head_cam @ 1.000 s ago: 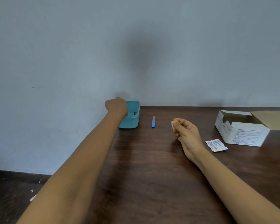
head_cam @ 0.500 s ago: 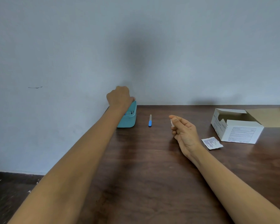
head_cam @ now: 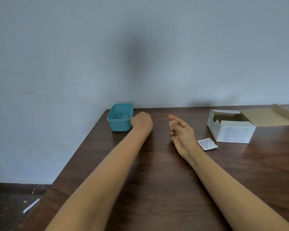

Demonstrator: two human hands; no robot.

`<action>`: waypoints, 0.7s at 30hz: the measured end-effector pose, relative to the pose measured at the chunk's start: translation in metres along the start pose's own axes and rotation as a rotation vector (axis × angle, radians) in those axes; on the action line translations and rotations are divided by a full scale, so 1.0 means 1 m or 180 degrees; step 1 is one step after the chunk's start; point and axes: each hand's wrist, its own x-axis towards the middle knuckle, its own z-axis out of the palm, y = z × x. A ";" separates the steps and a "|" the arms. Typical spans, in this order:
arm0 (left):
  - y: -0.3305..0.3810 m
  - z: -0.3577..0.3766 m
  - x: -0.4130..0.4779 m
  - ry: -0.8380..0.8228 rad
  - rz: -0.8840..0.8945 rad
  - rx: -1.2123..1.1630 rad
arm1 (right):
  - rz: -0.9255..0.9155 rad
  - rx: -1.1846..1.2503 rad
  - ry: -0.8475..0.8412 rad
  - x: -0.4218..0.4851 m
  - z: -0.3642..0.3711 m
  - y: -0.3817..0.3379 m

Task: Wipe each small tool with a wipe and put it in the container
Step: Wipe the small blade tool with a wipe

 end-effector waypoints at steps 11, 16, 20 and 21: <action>0.001 0.002 -0.017 -0.0146 -0.0114 0.0029 | 0.0163 0.0240 0.0312 -0.006 -0.002 -0.006; 0.001 -0.001 -0.035 -0.0346 -0.0219 -0.0322 | 0.0160 0.0069 0.0380 -0.017 -0.002 -0.009; 0.001 -0.002 -0.051 -0.0498 -0.0427 -0.1082 | 0.0120 0.0047 0.0379 -0.029 -0.002 -0.013; 0.001 -0.001 -0.055 -0.0493 -0.0474 -0.1362 | 0.0114 0.0074 0.0398 -0.032 -0.003 -0.014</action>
